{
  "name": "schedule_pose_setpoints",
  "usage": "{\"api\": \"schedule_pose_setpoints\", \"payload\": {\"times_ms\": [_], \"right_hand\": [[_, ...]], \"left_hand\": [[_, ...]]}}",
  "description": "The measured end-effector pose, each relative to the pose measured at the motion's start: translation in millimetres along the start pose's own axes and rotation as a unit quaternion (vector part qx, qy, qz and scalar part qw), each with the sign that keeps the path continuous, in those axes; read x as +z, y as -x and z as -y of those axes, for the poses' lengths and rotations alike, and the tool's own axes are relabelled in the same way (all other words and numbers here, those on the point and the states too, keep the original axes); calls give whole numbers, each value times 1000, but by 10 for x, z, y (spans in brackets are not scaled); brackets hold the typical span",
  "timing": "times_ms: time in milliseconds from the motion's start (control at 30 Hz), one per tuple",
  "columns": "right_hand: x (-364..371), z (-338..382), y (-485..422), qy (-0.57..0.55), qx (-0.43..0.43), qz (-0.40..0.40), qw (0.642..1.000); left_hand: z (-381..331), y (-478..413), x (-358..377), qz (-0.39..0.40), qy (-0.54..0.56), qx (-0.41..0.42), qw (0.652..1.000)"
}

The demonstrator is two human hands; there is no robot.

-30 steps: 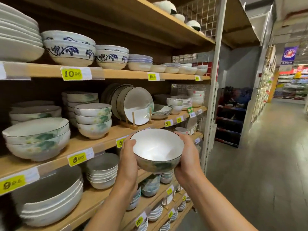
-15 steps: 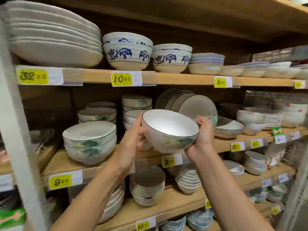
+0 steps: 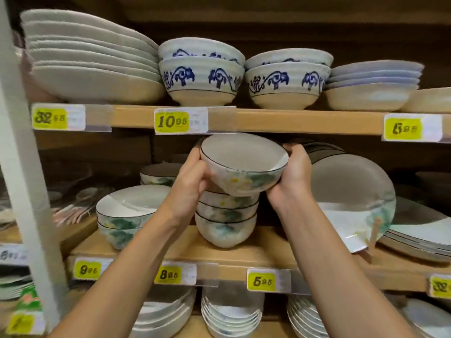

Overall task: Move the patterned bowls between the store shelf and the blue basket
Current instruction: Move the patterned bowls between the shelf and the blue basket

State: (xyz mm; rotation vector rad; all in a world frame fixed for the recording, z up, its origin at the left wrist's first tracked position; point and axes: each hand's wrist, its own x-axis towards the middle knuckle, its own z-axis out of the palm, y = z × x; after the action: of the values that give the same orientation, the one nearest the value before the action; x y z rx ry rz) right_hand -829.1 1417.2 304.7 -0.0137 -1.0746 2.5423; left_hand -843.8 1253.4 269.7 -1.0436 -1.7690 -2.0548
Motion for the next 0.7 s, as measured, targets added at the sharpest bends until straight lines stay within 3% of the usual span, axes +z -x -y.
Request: {"api": "schedule_pose_setpoints", "payload": {"times_ms": [133, 367, 533, 700], "right_hand": [[88, -116, -245, -3, -5, 1, 1000], [25, -354, -586, 156, -33, -52, 986], [-78, -475, -596, 203, -39, -35, 978], [-86, -552, -579, 143, 21, -65, 987]], "left_hand": [[147, -159, -31, -102, -41, -65, 992], [399, -223, -104, -113, -31, -106, 987], [460, -153, -106, -142, -22, -146, 979], [505, -85, -74, -150, -38, -164, 974]]}}
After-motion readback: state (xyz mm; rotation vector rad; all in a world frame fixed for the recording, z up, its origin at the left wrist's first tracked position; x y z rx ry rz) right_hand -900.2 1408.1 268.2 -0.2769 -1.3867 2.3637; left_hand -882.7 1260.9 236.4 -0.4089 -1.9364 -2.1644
